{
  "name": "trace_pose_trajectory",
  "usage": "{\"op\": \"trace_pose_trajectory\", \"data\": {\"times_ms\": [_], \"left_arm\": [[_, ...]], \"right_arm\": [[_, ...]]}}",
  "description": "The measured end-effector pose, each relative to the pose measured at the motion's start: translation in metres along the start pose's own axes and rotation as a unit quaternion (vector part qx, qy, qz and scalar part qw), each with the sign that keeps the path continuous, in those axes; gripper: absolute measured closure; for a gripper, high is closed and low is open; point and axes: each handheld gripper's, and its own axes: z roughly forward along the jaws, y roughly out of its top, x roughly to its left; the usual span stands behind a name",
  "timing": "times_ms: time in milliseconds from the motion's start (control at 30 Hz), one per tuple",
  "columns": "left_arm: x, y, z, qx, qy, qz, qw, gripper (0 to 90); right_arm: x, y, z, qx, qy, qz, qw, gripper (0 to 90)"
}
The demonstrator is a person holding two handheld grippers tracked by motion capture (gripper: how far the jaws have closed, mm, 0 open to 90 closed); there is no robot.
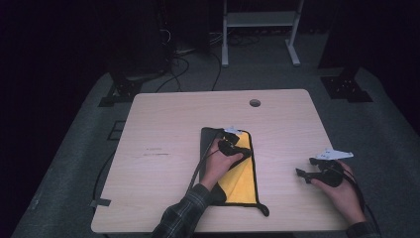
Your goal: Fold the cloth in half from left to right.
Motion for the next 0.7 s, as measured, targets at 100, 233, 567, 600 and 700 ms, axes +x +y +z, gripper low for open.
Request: {"op": "trace_pose_trajectory", "data": {"times_ms": [100,233,567,600,700], "left_arm": [[0.0,0.002,-0.012,0.002,0.002,0.012,0.9999,68.6],[-0.001,0.001,-0.029,0.003,0.016,0.029,0.9994,64.4],[0.008,-0.018,-0.083,-0.024,0.065,0.049,0.9964,56.3],[0.011,-0.021,-0.088,-0.026,0.07,0.047,0.9961,55.9],[0.017,-0.029,-0.1,-0.026,0.088,0.045,0.9948,54.4]], "right_arm": [[0.0,0.0,0.0,0.001,0.001,0.0,1.0,23.9],[0.0,0.0,0.0,0.002,0.002,-0.001,1.0,23.7],[0.0,0.0,0.0,0.002,0.001,-0.001,1.0,23.7],[0.0,0.0,0.0,0.002,0.001,-0.001,1.0,23.7],[0.0,0.0,0.0,0.001,0.001,-0.001,1.0,23.7]]}}
